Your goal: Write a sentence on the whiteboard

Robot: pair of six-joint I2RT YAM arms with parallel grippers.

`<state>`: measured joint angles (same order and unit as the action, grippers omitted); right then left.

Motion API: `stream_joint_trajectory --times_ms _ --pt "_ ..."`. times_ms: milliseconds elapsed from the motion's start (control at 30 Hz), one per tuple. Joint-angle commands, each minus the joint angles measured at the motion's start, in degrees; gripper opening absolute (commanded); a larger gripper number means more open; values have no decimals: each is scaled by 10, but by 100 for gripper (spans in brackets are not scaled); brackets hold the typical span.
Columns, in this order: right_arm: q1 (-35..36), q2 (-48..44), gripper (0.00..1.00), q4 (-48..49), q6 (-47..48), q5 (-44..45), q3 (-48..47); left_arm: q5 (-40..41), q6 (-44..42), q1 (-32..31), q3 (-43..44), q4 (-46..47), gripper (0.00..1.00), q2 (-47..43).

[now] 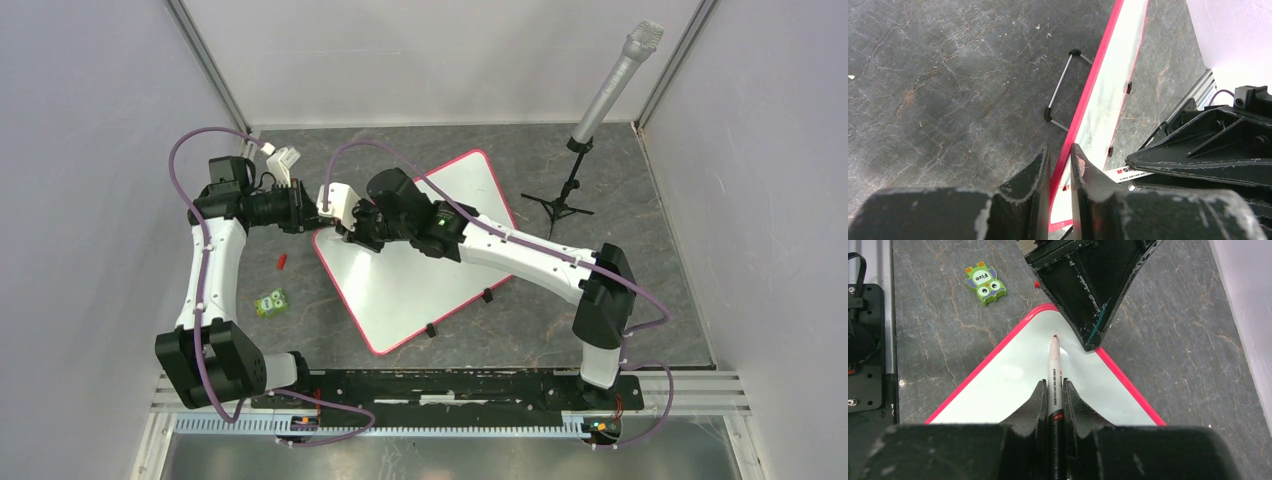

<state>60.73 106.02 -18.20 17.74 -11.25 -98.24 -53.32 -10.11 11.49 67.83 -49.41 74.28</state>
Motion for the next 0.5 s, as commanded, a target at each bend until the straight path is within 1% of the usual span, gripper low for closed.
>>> stream_joint_trajectory --times_ms 0,467 --pt "3 -3 0 -6 15 20 -8 2 -5 -8 -4 0 2 -12" --pt "3 -63 0 -2 24 33 81 8 -6 -11 -2 0 2 -10"
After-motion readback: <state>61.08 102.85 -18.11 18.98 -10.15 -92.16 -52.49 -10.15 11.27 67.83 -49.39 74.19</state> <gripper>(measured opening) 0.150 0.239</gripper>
